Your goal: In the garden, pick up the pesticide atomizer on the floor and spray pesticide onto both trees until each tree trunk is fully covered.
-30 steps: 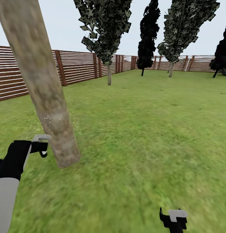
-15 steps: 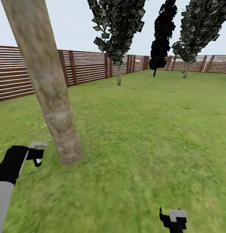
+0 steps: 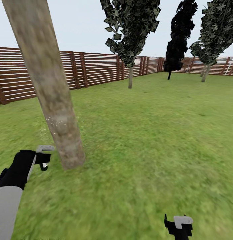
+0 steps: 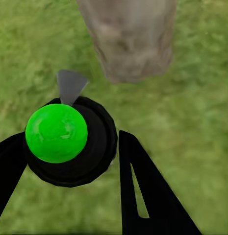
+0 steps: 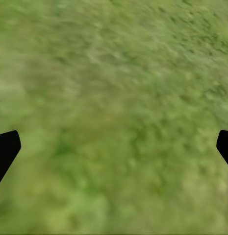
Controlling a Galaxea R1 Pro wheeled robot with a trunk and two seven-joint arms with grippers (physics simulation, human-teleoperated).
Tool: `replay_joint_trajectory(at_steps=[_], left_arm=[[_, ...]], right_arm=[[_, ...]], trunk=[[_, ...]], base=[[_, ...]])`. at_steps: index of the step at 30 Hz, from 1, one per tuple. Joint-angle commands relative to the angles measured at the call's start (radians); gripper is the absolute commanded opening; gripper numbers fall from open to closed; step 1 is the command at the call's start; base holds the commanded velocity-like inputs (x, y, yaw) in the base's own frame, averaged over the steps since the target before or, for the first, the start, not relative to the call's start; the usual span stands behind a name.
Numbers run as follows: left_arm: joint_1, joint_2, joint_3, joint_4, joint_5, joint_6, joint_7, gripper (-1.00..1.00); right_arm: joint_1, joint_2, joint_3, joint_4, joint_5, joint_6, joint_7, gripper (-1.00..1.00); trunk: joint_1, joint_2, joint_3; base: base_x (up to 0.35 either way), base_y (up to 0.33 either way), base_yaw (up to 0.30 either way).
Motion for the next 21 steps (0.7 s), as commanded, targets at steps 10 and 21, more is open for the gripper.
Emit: replay_joint_trajectory(at_steps=[10, 21], left_arm=[[0.002, -0.029, -0.009, 0.010, 0.010, 0.001, 0.064, -1.00], [0.005, 0.009, 0.001, 0.021, 0.009, -0.004, 0.184, -1.00]], right_arm=[[0.001, -0.001, -0.002, -0.002, -0.002, 0.000, -0.001, 1.00], [0.000, 0.000, 0.000, 0.000, -0.002, 0.000, -0.001, 1.00]], trunk=[[0.000, 0.000, 0.000], [0.000, 0.000, 0.000]], base=[[0.112, -0.274, 0.013], [0.098, -0.274, 0.175]])
